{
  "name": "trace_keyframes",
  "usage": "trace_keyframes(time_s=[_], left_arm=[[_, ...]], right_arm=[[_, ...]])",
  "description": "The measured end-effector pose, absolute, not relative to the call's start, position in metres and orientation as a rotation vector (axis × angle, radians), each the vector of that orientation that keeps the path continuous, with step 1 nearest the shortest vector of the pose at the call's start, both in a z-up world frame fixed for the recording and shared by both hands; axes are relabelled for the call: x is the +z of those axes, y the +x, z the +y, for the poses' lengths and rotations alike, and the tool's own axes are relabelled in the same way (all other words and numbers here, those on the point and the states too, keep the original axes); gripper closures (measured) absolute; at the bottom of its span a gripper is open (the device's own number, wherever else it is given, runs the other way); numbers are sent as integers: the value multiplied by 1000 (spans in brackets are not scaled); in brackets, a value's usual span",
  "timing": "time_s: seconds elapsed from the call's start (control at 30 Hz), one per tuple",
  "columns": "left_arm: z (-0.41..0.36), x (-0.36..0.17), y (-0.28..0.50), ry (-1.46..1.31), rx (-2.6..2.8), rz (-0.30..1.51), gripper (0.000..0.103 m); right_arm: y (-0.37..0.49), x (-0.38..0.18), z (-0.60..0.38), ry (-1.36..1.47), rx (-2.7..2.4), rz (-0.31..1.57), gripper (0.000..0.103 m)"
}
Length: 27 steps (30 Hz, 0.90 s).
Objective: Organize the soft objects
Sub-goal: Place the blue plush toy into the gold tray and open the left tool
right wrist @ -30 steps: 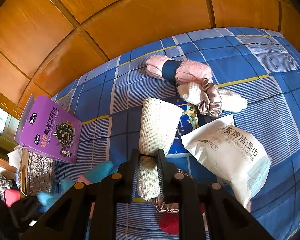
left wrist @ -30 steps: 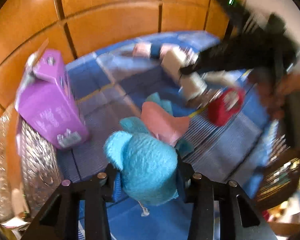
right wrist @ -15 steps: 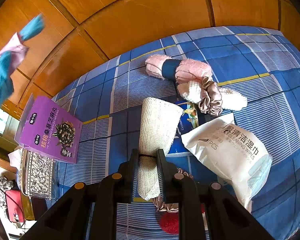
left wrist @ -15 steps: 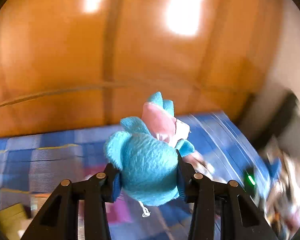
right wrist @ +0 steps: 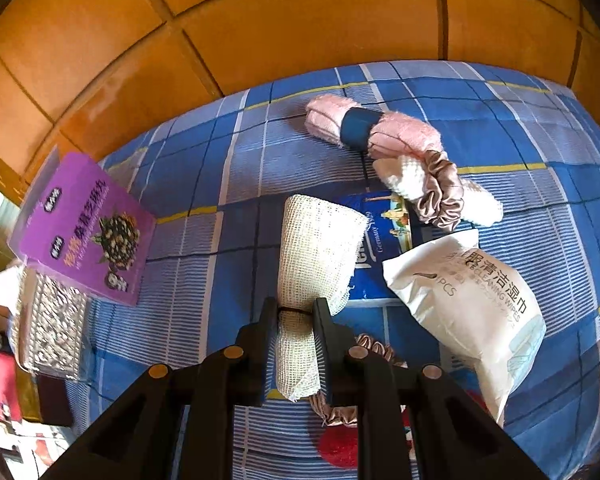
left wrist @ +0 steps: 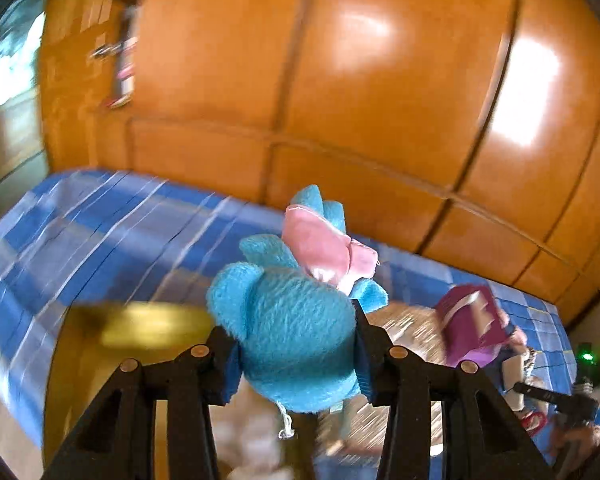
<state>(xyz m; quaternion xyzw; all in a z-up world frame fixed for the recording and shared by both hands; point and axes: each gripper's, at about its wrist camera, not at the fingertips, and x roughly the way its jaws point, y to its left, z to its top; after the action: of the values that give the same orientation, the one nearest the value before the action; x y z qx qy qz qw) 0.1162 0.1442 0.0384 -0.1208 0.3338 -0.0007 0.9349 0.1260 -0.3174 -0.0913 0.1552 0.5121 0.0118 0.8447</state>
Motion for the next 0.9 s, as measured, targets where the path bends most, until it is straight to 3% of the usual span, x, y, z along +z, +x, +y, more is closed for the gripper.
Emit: trace_keyframes(time_s=[0.3,0.43,0.5,0.57,0.77,0.83,0.9], left_arm=[[202,-25,61,-384,138,761,54],[213,-48,53,-411,164,806,48],[218,-56,48,-431,169,823,34],[220,-60,42,-439,171,818,30],[209,-54,26,-345,134,784,29],[205,-54,21,-327,114,783,29],[204,-54,17,-332,94,786,29]], right_arm=[[130,-97,-283,148,-29,1147,84],[133,-102,-269,90,-45,1169,81],[136,-105,-265,95,-38,1185,81],[138,-108,-264,108,-44,1188,81],[138,-108,-262,110,-68,1174,81],[138,-108,-261,106,-70,1170,86],[138,-104,-260,120,-74,1166,103]])
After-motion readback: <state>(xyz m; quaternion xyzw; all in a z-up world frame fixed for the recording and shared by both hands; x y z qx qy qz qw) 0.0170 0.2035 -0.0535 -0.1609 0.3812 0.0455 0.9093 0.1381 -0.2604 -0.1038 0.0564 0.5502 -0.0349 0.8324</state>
